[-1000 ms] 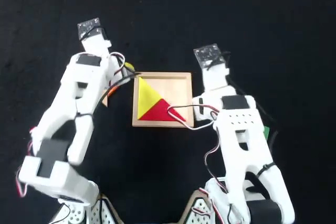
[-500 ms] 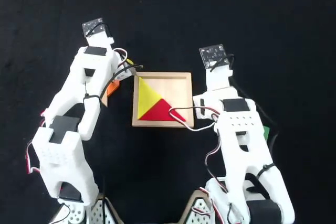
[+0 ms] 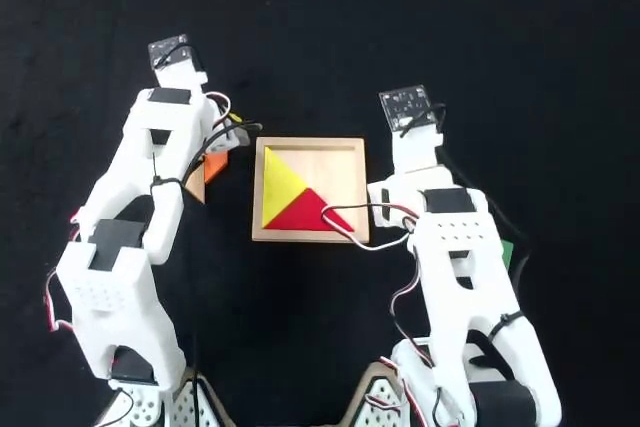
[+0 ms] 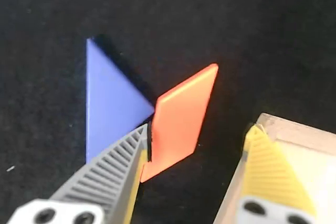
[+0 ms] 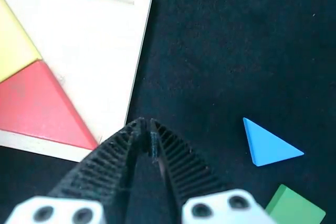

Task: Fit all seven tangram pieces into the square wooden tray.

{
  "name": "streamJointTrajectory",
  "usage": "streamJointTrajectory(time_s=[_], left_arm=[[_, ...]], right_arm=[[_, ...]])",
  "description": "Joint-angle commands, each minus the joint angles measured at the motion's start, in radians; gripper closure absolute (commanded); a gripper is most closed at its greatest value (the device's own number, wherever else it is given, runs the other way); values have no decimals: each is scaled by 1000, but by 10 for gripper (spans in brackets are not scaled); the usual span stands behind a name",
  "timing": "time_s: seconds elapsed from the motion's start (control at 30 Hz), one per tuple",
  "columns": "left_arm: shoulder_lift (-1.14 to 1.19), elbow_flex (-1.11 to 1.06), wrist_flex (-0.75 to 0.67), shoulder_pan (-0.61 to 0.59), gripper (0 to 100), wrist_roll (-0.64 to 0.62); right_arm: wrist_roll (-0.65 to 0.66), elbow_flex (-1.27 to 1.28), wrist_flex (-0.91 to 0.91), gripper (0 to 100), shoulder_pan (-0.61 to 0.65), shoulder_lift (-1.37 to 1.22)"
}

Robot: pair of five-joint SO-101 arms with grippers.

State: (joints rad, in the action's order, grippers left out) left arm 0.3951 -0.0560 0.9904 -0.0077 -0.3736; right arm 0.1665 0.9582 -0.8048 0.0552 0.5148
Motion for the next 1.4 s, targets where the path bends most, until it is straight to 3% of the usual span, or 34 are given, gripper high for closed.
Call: streamJointTrajectory(time_s=[0.0,1.37], left_arm=[[-12,39,2,-27,711,18],[2,39,-35,73,711,71]], right_arm=[[-8,4,18,986,-14,31],[-6,8,20,986,-14,31]])
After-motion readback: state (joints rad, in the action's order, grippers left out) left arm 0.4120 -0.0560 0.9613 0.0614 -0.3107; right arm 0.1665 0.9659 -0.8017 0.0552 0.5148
